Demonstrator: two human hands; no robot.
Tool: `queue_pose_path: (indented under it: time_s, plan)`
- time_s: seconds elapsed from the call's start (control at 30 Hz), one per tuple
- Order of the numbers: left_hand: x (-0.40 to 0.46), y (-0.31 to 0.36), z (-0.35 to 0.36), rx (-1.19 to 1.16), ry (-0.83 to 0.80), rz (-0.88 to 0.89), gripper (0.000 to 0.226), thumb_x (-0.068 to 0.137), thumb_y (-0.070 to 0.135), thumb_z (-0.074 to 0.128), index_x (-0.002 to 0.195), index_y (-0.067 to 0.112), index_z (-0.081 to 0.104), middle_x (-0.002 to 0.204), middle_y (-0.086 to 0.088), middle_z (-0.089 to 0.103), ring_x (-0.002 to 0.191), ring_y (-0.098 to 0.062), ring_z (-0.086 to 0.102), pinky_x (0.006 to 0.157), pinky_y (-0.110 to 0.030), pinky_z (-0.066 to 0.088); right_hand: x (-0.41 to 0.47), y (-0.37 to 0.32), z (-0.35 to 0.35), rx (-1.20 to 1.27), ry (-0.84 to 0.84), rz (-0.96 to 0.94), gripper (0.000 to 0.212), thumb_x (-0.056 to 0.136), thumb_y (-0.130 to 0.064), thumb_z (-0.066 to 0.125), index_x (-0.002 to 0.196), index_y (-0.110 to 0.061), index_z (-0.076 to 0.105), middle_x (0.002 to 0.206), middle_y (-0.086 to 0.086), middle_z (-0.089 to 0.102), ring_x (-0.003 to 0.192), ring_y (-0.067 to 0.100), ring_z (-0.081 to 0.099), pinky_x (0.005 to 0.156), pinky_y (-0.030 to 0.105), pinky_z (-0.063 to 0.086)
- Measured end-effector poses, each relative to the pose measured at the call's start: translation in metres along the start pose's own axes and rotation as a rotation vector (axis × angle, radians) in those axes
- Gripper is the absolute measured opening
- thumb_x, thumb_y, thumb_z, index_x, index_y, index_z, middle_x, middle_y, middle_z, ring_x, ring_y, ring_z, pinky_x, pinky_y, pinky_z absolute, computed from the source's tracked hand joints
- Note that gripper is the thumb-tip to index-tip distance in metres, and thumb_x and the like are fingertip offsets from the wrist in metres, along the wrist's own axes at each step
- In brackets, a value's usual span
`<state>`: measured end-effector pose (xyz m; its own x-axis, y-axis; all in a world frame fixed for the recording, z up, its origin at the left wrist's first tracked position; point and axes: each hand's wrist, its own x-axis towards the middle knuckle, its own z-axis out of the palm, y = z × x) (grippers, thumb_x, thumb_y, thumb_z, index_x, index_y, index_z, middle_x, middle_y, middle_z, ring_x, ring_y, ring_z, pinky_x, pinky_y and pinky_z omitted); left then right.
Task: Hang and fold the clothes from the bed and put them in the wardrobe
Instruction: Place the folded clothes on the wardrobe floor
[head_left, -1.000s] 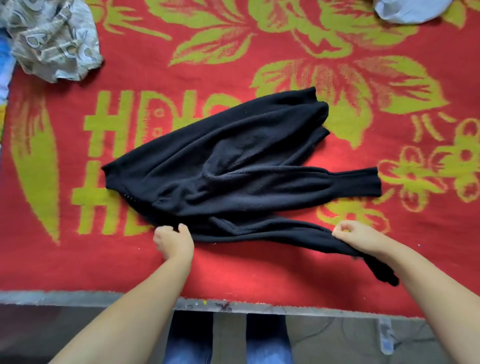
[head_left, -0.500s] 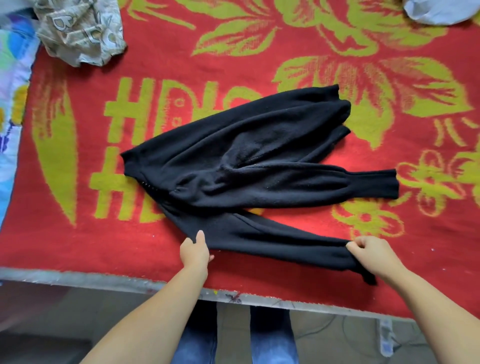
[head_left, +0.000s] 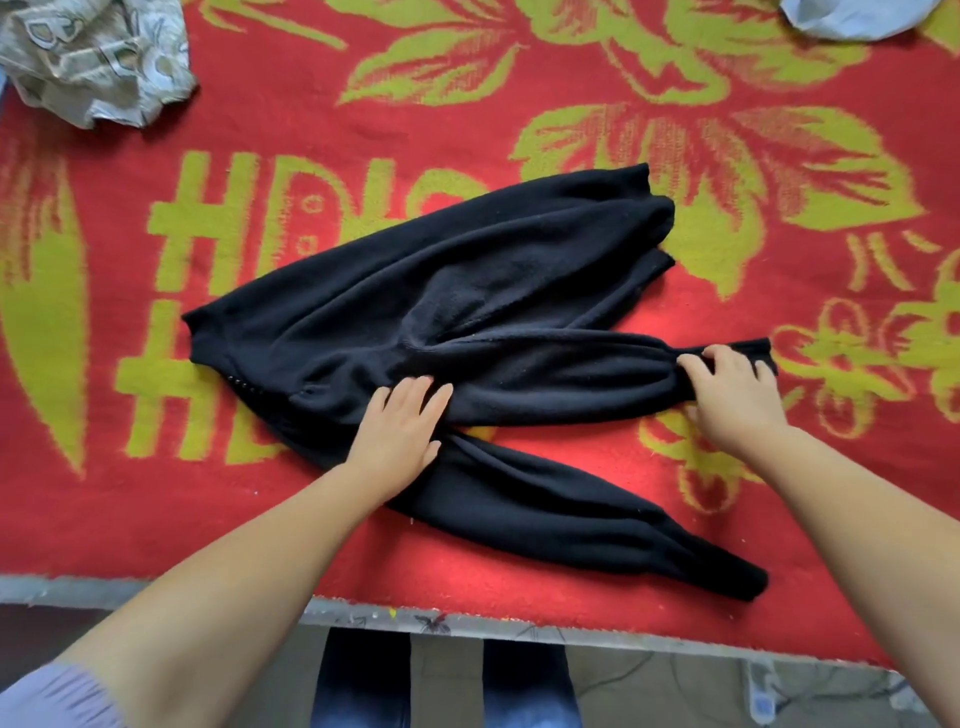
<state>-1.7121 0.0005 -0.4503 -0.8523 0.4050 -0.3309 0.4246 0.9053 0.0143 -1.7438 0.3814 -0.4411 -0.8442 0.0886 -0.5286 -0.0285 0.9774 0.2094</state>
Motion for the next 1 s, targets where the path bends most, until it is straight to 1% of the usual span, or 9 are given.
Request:
queue_pose_path:
  time_s: [0.17, 0.27, 0.4, 0.5, 0.6, 0.67, 0.73, 0.87, 1.0]
  plan:
    - [0.027, -0.014, -0.014, -0.144, -0.022, -0.066, 0.036, 0.093, 0.025, 0.054, 0.127, 0.017, 0.056, 0.119, -0.008, 0.054, 0.112, -0.028, 0.049, 0.084, -0.043, 0.044, 0.009, -0.009, -0.012, 0.125, 0.2, -0.039, 0.025, 0.091, -0.011, 0.049, 0.115, -0.007, 0.058, 0.106, 0.02, 0.055, 0.1, 0.04, 0.052, 0.084, 0.046, 0.041]
    - [0.022, -0.031, -0.027, -0.411, 0.058, -0.119, 0.027, 0.095, 0.017, 0.052, 0.118, 0.017, 0.065, 0.113, -0.003, 0.062, 0.113, -0.024, 0.054, 0.088, -0.042, 0.047, -0.023, -0.003, -0.021, 0.242, 0.357, -0.153, 0.013, 0.082, 0.0, 0.06, 0.094, 0.002, 0.062, 0.085, 0.022, 0.056, 0.081, 0.043, 0.056, 0.066, 0.048, 0.043]
    - [-0.011, -0.036, -0.05, -0.496, 0.194, 0.037, 0.024, 0.088, 0.009, 0.06, 0.108, 0.017, 0.072, 0.103, -0.004, 0.066, 0.096, -0.027, 0.061, 0.075, -0.039, 0.053, -0.087, 0.017, -0.016, 0.164, 0.516, -0.319, 0.011, 0.075, -0.003, 0.053, 0.074, 0.001, 0.063, 0.066, 0.018, 0.053, 0.059, 0.038, 0.055, 0.05, 0.042, 0.042]
    - [-0.052, -0.031, -0.046, -0.361, 0.233, 0.311, 0.027, 0.09, 0.02, 0.05, 0.098, 0.019, 0.076, 0.082, -0.008, 0.063, 0.065, -0.027, 0.057, 0.055, -0.031, 0.049, -0.139, 0.034, 0.005, 0.092, 0.47, -0.411, 0.015, 0.067, -0.004, 0.063, 0.08, -0.004, 0.07, 0.071, 0.012, 0.06, 0.061, 0.034, 0.058, 0.049, 0.039, 0.046]
    - [-0.072, -0.033, -0.035, -0.288, 0.141, 0.419, 0.027, 0.089, 0.019, 0.051, 0.093, 0.026, 0.077, 0.071, -0.005, 0.056, 0.055, -0.024, 0.051, 0.052, -0.027, 0.043, -0.171, 0.022, 0.031, -0.004, 0.158, -0.507, 0.055, 0.052, 0.005, 0.079, 0.104, -0.012, 0.074, 0.089, 0.005, 0.068, 0.071, 0.027, 0.065, 0.055, 0.031, 0.052]
    - [-0.069, -0.034, -0.026, -0.182, -0.031, 0.404, 0.025, 0.08, 0.017, 0.064, 0.096, 0.033, 0.076, 0.073, -0.001, 0.055, 0.062, -0.022, 0.055, 0.06, -0.026, 0.044, -0.171, 0.003, 0.043, 0.007, -0.175, -0.52, 0.06, 0.078, -0.006, 0.067, 0.133, -0.026, 0.056, 0.122, -0.005, 0.061, 0.105, 0.018, 0.062, 0.08, 0.028, 0.049]
    - [-0.059, -0.031, -0.021, -0.117, -0.226, 0.342, 0.03, 0.084, 0.021, 0.058, 0.109, 0.033, 0.07, 0.089, 0.0, 0.056, 0.085, -0.022, 0.056, 0.077, -0.03, 0.042, -0.154, -0.011, 0.043, 0.134, -0.274, -0.421, 0.043, 0.095, -0.017, 0.044, 0.135, -0.034, 0.053, 0.131, -0.011, 0.057, 0.119, 0.012, 0.055, 0.092, 0.026, 0.043]
    - [-0.023, -0.018, -0.036, -0.28, -0.133, 0.215, 0.027, 0.081, 0.013, 0.051, 0.103, 0.015, 0.067, 0.093, -0.007, 0.06, 0.09, -0.029, 0.057, 0.074, -0.037, 0.045, -0.077, -0.027, -0.007, 0.525, 0.059, -0.149, 0.028, 0.09, -0.006, 0.053, 0.11, -0.014, 0.07, 0.112, 0.004, 0.07, 0.106, 0.024, 0.063, 0.089, 0.035, 0.048]
    - [0.027, 0.006, -0.055, -0.327, 0.062, 0.128, 0.031, 0.083, 0.004, 0.058, 0.114, 0.006, 0.064, 0.098, -0.012, 0.061, 0.087, -0.033, 0.057, 0.07, -0.042, 0.047, 0.024, -0.025, -0.08, 0.693, 0.192, -0.016, 0.032, 0.091, -0.006, 0.047, 0.116, -0.014, 0.066, 0.114, 0.01, 0.067, 0.103, 0.03, 0.061, 0.083, 0.035, 0.046]
